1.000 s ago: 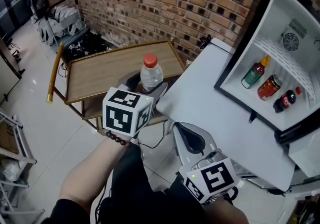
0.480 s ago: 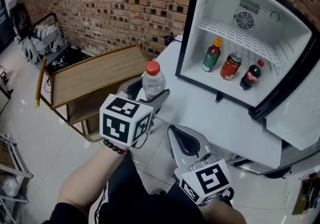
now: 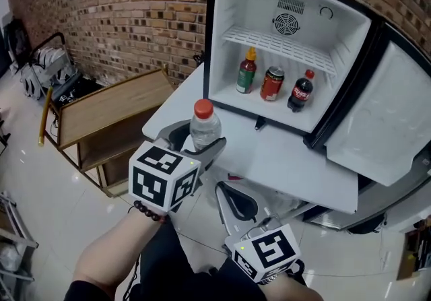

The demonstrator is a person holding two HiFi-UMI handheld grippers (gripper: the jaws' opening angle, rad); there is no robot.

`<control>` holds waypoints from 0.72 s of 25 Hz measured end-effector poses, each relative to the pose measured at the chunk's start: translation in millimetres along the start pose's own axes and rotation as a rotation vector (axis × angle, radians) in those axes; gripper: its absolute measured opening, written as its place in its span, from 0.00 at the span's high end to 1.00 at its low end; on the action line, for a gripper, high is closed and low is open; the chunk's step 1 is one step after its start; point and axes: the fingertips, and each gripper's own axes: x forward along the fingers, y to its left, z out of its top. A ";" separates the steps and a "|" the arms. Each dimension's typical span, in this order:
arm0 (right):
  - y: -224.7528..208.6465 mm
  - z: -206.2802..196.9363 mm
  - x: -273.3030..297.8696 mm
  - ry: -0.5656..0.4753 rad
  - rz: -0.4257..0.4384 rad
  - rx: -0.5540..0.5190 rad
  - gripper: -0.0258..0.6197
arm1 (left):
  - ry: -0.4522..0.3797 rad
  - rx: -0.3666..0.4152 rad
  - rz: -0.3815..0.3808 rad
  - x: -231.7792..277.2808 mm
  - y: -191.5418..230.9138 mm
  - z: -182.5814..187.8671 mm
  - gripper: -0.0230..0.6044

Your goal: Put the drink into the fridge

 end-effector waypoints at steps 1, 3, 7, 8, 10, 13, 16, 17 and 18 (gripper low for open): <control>-1.3 0.1 -5.6 -0.002 -0.001 0.002 0.96 | -0.002 0.001 -0.010 0.1 -7.4 3.2 0.47; -4.6 1.7 -14.6 -0.007 -0.004 0.005 0.96 | -0.007 0.003 -0.032 0.3 -20.9 12.3 0.47; -13.4 6.6 -23.1 -0.025 -0.015 0.006 0.96 | -0.029 0.020 -0.076 3.3 -40.1 36.1 0.47; -16.3 7.6 -24.2 -0.026 -0.018 0.007 0.96 | -0.036 0.025 -0.085 4.7 -43.5 41.9 0.47; -24.5 11.6 -25.3 -0.032 -0.025 0.007 0.96 | -0.048 0.035 -0.102 8.9 -48.8 54.2 0.47; -41.7 19.2 -23.9 -0.048 -0.044 0.006 0.96 | -0.068 0.054 -0.125 20.2 -53.0 73.8 0.47; -57.8 22.4 -19.9 -0.055 -0.061 0.007 0.96 | -0.089 0.071 -0.138 33.8 -52.2 92.5 0.47; -62.7 23.0 -17.9 -0.057 -0.066 0.007 0.96 | -0.096 0.076 -0.141 38.6 -51.2 98.6 0.47; -67.4 23.5 -15.8 -0.058 -0.070 0.007 0.96 | -0.101 0.081 -0.144 43.6 -50.2 104.3 0.47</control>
